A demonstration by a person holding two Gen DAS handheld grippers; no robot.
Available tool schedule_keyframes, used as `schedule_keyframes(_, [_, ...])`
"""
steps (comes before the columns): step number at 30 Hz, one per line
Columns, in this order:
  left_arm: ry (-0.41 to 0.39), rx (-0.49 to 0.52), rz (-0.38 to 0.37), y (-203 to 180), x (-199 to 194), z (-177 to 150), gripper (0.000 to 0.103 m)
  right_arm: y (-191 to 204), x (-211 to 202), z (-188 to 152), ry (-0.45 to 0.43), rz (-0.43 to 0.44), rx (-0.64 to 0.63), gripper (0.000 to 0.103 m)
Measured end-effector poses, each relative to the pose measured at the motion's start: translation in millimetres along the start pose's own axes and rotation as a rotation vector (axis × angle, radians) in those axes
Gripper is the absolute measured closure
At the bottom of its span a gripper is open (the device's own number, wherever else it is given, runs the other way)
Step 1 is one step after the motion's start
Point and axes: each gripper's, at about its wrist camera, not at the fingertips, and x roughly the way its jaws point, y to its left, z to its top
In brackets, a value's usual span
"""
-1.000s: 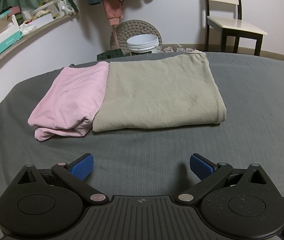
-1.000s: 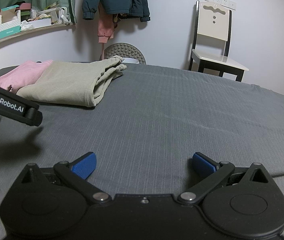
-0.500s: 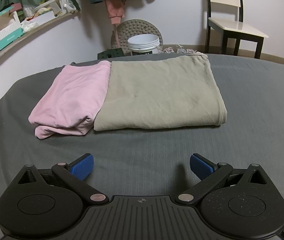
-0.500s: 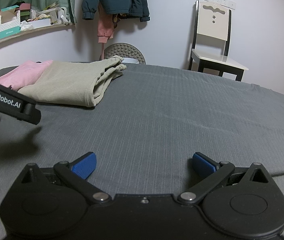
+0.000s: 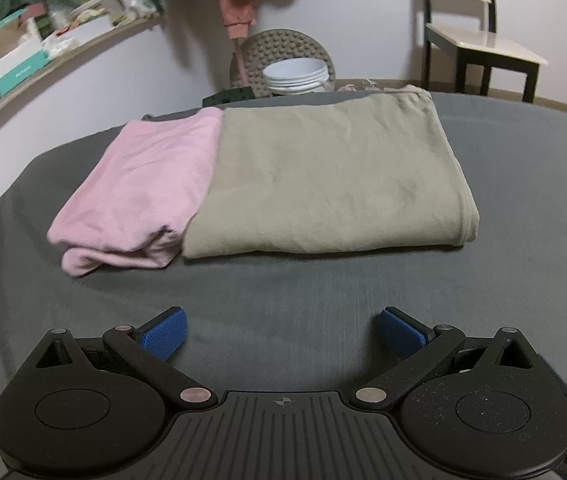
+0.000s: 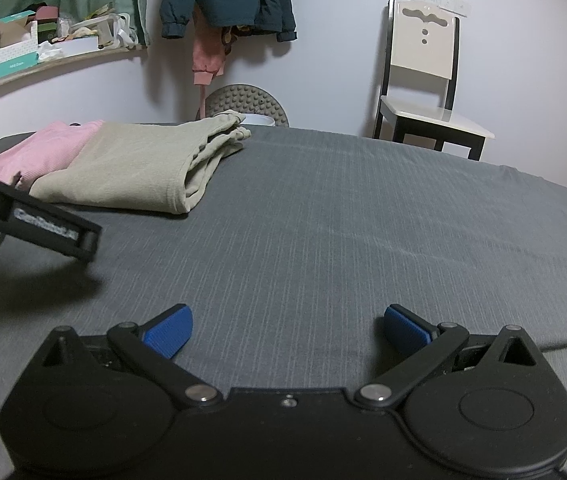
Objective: Fold clothes
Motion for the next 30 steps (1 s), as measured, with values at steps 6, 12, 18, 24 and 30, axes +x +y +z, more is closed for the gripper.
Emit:
schedule_keyframes(6, [-0.063,-0.068,-0.035,4,6,-4,0.000,3,-2,-2,-0.009,-0.019,0.004,0.000])
schedule_keyframes(12, [-0.207,-0.114,-0.011,1,9,-27,0.000,4,-2,-3,-0.017,-0.024,0.005,0.000])
schedule_keyframes(18, [-0.265,-0.027,0.091,-16,2,-30,0.000,4,-3,-5,-0.021,-0.027,0.011,0.000])
schedule_keyframes(24, [-0.262,-0.038,0.082,-16,1,-30,0.000,1,-2,-5,-0.016,-0.013,0.027,0.000])
schedule_keyframes(30, [-0.230,-0.112,0.010,0,9,-32,0.000,4,-1,-3,-0.013,-0.013,0.027,0.000])
